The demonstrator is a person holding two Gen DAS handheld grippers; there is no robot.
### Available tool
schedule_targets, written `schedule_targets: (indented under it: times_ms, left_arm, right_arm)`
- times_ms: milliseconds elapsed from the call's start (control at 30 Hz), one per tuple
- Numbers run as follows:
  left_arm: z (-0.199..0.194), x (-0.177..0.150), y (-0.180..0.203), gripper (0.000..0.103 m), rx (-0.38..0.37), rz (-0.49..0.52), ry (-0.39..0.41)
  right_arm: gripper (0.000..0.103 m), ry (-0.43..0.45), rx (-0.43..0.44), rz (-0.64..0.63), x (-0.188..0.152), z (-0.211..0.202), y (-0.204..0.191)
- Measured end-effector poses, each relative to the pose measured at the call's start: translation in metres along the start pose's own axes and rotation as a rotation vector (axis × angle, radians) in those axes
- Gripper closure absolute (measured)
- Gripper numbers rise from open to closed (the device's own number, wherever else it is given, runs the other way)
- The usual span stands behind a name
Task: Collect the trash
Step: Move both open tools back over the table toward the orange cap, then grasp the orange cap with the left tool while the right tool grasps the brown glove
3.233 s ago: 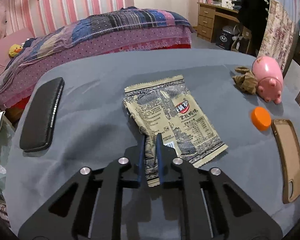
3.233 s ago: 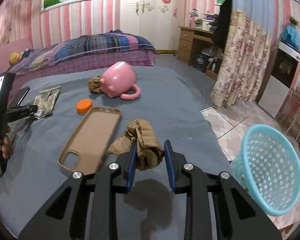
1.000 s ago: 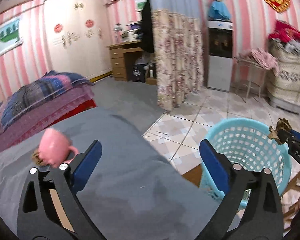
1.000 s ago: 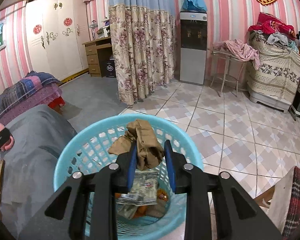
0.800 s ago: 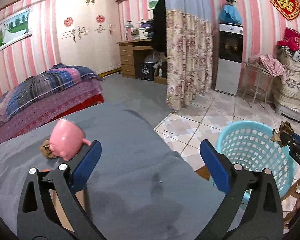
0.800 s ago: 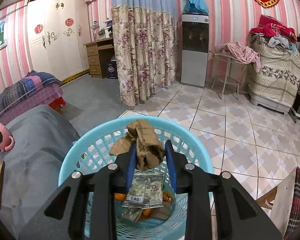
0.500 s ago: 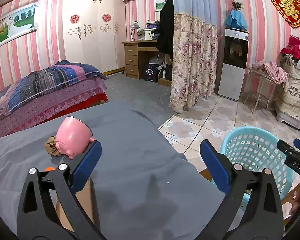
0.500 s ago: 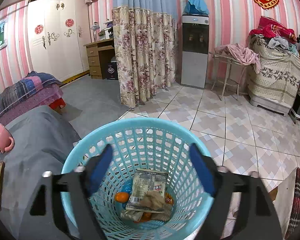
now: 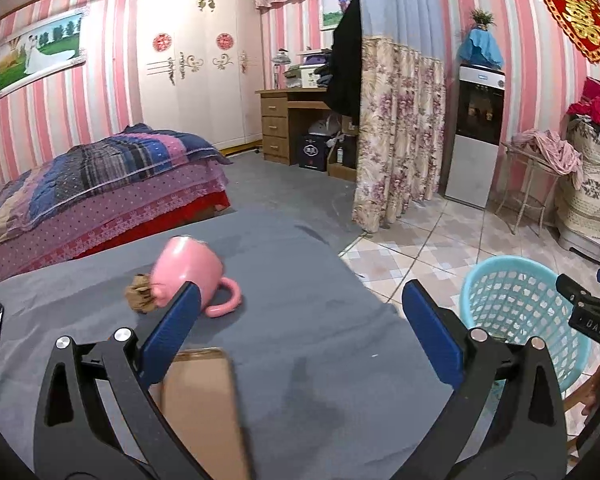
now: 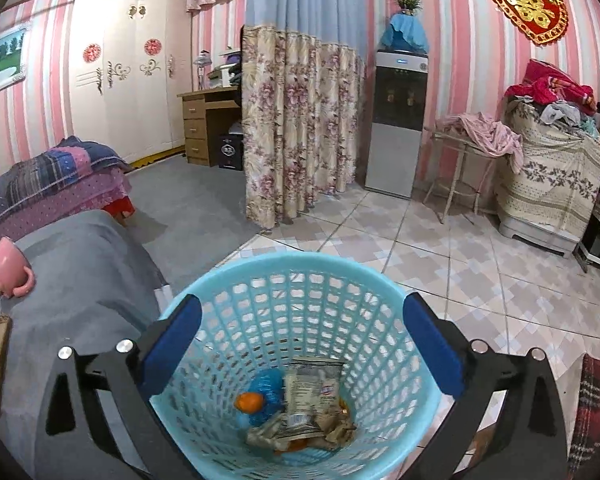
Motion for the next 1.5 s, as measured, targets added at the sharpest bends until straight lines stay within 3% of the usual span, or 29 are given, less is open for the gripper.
schedule_targets:
  times_ms: [267,500,800,933,1100,1333,1500]
  left_arm:
    - [-0.012,-0.014,-0.069,0.006,0.071,-0.046,-0.011]
    - [-0.008,-0.031,-0.140,0.006,0.149,-0.113,-0.054]
    - [0.012,-0.059,-0.208,0.006,0.257,-0.107,-0.132]
    - [0.027,-0.066,-0.231,0.006,0.268,-0.117,-0.161]
    - [0.056,-0.063,-0.240,0.006,0.222,-0.132,-0.202]
    - [0.086,-0.059,-0.206,0.007,0.112,-0.115,-0.253]
    - [0.102,-0.061,-0.178,0.025,0.064,-0.053,-0.298]
  right_arm:
    - [0.005,-0.016,0.092,-0.042,-0.006,-0.002,-0.043]
    - [0.005,-0.050,0.191,-0.123,-0.018,-0.001,-0.109]
    - [0.005,-0.098,0.310,-0.268,-0.042,0.000,-0.197]
    - [0.005,-0.129,0.381,-0.297,-0.045,0.009,-0.223]
    - [0.005,-0.119,0.436,-0.291,-0.035,0.018,-0.247]
    - [0.005,-0.134,0.392,-0.304,-0.037,0.036,-0.257]
    - [0.005,-0.162,0.404,-0.243,-0.035,0.045,-0.244]
Point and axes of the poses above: each gripper's, at about its wrist camera, not at the fingertips, and z roughly the way its jaws point, y to its right, x to its top, the point moved 1 cm from there along z, roughly the way its jaws point, and after that the axes turned 6 degrees about x, right-handed, at the moved point
